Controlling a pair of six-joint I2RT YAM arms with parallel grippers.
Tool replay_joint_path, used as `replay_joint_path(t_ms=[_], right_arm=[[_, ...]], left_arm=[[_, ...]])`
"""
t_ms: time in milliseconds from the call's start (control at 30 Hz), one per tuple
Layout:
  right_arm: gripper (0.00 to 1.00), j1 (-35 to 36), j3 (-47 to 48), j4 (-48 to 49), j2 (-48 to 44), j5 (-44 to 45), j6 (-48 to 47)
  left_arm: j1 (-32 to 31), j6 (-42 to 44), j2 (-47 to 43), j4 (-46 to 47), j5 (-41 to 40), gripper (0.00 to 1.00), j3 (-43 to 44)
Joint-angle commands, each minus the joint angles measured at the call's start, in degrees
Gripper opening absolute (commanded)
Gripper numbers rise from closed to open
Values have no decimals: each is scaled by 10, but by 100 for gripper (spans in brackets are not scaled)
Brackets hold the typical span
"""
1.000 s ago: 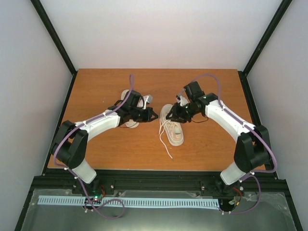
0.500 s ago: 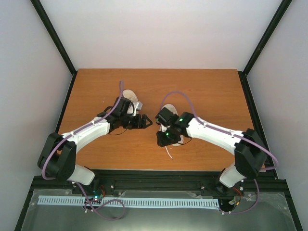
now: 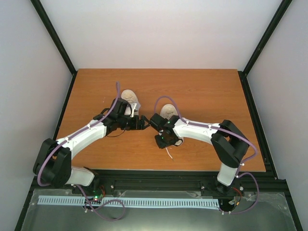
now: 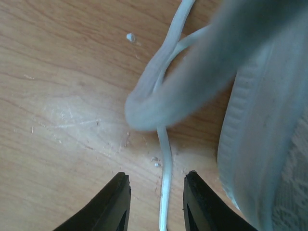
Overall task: Tie the shoes
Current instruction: Cross the shoelace with the shoelace.
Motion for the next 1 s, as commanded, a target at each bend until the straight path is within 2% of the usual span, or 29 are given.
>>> replay_joint_path(t_ms=[0, 600, 667, 733, 833, 967], right_arm=[[31, -3, 10, 27, 16, 16, -15], [15, -26, -35, 84, 48, -7, -46], [5, -26, -41, 90, 48, -13, -51], [3, -26, -36, 77, 44, -22, -59], [3, -25, -4, 5, -5, -17, -56], [3, -39, 21, -72, -133, -12, -35]], left_arm=[[1, 5, -10, -10, -4, 82, 0], [1, 10, -11, -20, -6, 83, 2], [1, 10, -9, -19, -7, 83, 3], [1, 10, -7, -18, -8, 83, 2], [1, 11, -3, -18, -8, 83, 5], [1, 14, 10, -21, -7, 83, 14]])
